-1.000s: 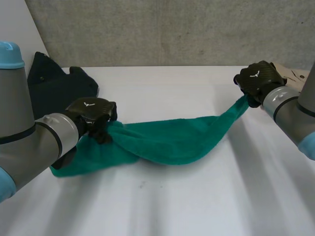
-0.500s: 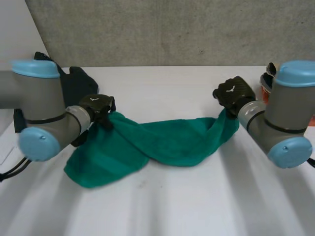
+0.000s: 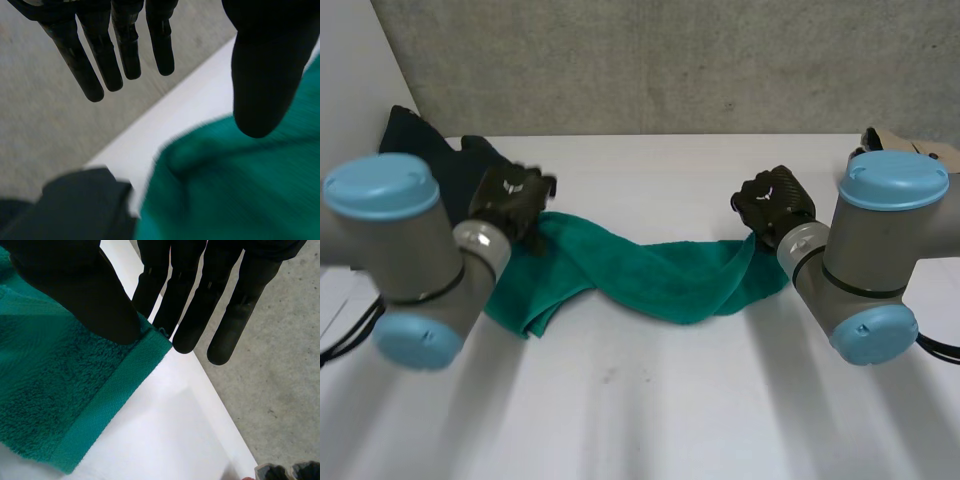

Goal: Fold the laundry.

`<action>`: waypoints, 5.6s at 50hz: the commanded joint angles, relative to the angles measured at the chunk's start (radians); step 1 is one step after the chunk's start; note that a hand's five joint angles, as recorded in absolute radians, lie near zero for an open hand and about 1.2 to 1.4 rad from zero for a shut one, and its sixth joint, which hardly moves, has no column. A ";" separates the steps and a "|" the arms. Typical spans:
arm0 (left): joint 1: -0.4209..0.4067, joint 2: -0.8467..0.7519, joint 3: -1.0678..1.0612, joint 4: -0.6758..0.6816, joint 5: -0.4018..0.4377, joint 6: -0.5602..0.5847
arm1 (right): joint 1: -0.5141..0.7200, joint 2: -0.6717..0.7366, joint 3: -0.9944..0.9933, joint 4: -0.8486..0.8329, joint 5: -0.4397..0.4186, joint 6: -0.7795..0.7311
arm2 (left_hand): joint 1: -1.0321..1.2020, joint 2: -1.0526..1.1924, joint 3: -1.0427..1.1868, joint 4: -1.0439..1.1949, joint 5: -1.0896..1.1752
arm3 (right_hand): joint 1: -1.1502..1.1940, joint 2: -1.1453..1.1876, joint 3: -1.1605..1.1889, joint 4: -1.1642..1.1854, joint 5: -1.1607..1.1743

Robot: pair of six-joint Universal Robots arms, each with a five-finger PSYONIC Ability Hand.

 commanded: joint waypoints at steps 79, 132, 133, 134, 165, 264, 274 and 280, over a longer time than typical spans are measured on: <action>0.203 0.194 0.099 -0.424 0.202 -0.125 | -0.295 -0.234 0.008 0.336 -0.122 0.093 | 0.902 0.913 0.910 0.906 0.905 | -0.661 -0.768 -0.778 -0.789 -0.790; 0.081 0.404 0.342 -0.404 0.076 -0.357 | -0.094 -0.069 0.235 -0.148 0.117 0.627 | 0.902 0.913 0.910 0.906 0.905 | 0.327 0.220 0.210 0.200 0.198; 0.081 0.404 0.335 -0.404 0.076 -0.357 | -0.097 -0.083 0.238 -0.144 0.085 0.601 | 0.902 0.913 0.910 0.906 0.905 | 0.327 0.220 0.210 0.200 0.198; 0.081 0.406 0.331 -0.404 0.076 -0.357 | -0.100 -0.114 0.243 -0.138 0.030 0.540 | 0.902 0.913 0.910 0.906 0.905 | 0.327 0.220 0.210 0.200 0.198; 0.193 0.356 0.101 -0.524 0.091 0.001 | -0.319 -0.397 -0.139 0.635 -0.129 -0.071 | 0.902 0.913 0.910 0.906 0.905 | 0.327 0.220 0.210 0.200 0.198; 0.039 -0.289 0.277 -0.036 -0.171 0.318 | -0.190 0.280 -0.215 -0.167 -0.041 -0.350 | 0.902 0.913 0.910 0.906 0.905 | 0.327 0.220 0.210 0.200 0.198; 0.042 -0.396 0.421 -0.035 -0.218 0.320 | -0.176 0.464 -0.441 -0.168 -0.061 -0.347 | 0.902 0.913 0.910 0.906 0.905 | 0.327 0.220 0.210 0.200 0.198; 0.033 -0.396 0.429 -0.030 -0.211 0.318 | -0.173 0.516 -0.522 -0.174 -0.064 -0.288 | -0.001 0.010 0.006 0.003 0.001 | -0.895 -1.001 -1.012 -1.022 -1.023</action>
